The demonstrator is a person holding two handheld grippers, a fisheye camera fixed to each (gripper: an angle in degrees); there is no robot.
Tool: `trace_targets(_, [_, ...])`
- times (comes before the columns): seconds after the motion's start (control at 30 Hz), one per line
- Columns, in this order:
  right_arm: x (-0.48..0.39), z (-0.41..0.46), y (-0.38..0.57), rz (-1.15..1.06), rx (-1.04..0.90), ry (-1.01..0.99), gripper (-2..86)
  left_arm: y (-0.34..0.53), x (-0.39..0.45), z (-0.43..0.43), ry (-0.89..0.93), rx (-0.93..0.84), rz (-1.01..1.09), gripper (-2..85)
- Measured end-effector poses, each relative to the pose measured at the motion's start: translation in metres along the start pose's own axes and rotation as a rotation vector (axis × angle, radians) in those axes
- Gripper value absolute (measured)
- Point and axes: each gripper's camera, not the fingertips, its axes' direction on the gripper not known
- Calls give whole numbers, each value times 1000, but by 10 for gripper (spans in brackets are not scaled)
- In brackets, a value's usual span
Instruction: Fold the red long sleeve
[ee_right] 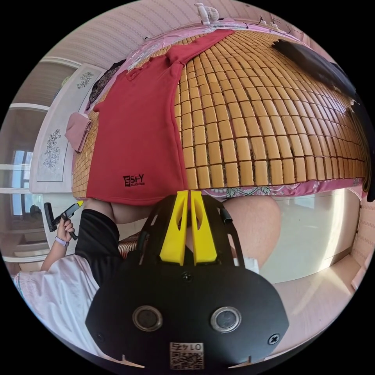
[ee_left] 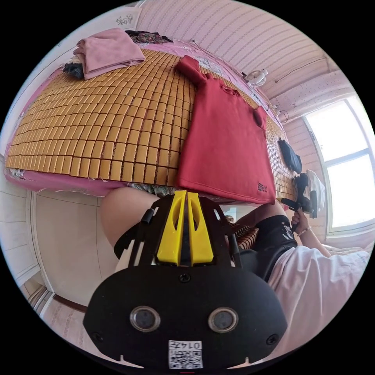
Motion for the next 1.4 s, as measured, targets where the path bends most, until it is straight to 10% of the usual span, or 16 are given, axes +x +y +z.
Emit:
trace_targets(0.83, [26, -58, 103, 50, 358, -75, 60, 13, 113, 69, 169, 125, 475, 33])
trace_targets(1.4, [24, -64, -129, -87, 376, 113, 103, -181, 267, 240, 89, 39, 705, 57])
